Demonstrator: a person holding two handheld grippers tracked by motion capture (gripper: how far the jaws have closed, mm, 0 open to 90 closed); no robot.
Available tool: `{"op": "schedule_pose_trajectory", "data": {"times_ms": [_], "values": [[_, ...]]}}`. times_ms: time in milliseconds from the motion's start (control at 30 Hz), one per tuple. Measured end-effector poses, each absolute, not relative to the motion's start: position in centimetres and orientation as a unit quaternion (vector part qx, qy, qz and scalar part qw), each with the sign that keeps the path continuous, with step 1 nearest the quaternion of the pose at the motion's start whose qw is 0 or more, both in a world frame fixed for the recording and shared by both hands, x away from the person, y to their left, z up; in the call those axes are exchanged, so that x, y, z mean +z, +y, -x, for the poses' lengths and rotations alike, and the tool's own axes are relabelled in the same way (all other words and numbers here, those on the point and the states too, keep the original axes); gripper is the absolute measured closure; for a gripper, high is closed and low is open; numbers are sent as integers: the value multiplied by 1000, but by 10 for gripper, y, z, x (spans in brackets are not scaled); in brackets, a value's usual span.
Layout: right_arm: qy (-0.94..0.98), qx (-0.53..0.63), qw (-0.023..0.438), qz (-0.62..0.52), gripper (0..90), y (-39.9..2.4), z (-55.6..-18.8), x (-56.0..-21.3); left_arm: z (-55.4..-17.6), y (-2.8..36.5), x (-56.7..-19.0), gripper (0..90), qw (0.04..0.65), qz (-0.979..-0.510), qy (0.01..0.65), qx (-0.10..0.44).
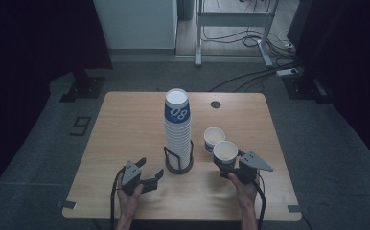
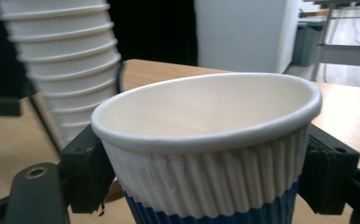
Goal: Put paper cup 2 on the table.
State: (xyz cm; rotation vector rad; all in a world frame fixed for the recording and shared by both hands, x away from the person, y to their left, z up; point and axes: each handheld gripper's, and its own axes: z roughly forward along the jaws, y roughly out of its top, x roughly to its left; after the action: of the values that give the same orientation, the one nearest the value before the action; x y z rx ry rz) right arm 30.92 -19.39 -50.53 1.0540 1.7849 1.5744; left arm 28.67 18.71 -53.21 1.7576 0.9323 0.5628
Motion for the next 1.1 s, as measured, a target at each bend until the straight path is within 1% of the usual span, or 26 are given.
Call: {"op": "schedule_pose_trajectory", "data": {"times_ms": [33, 133, 267, 567, 633, 733, 767, 833, 1067, 1100], "values": [[656, 579, 273, -401, 176, -197, -315, -506, -286, 185, -533, 142, 494, -738, 384, 252], [655, 568, 290, -406, 174, -199, -321, -507, -287, 186, -534, 142, 495, -738, 385, 247], [644, 561, 298, -426, 173, -206, -331, -511, -287, 185, -535, 142, 499, -737, 381, 250], [629, 551, 302, -458, 173, -217, -347, -521, -286, 182, -536, 142, 503, -737, 372, 255], [629, 543, 305, -466, 173, -219, -352, -525, -286, 183, -538, 142, 515, -727, 377, 253], [632, 537, 303, -469, 173, -221, -356, -528, -285, 183, -542, 142, 509, -724, 381, 267], [633, 530, 304, -476, 172, -222, -359, -532, -285, 185, -543, 142, 512, -724, 382, 260], [634, 527, 301, -479, 171, -222, -361, -535, -285, 186, -543, 142, 513, -719, 384, 271], [645, 506, 310, -481, 166, -219, -365, -541, -285, 187, -543, 143, 515, -710, 395, 273], [647, 504, 306, -484, 164, -220, -364, -543, -285, 187, -543, 144, 515, -711, 393, 273]]}}
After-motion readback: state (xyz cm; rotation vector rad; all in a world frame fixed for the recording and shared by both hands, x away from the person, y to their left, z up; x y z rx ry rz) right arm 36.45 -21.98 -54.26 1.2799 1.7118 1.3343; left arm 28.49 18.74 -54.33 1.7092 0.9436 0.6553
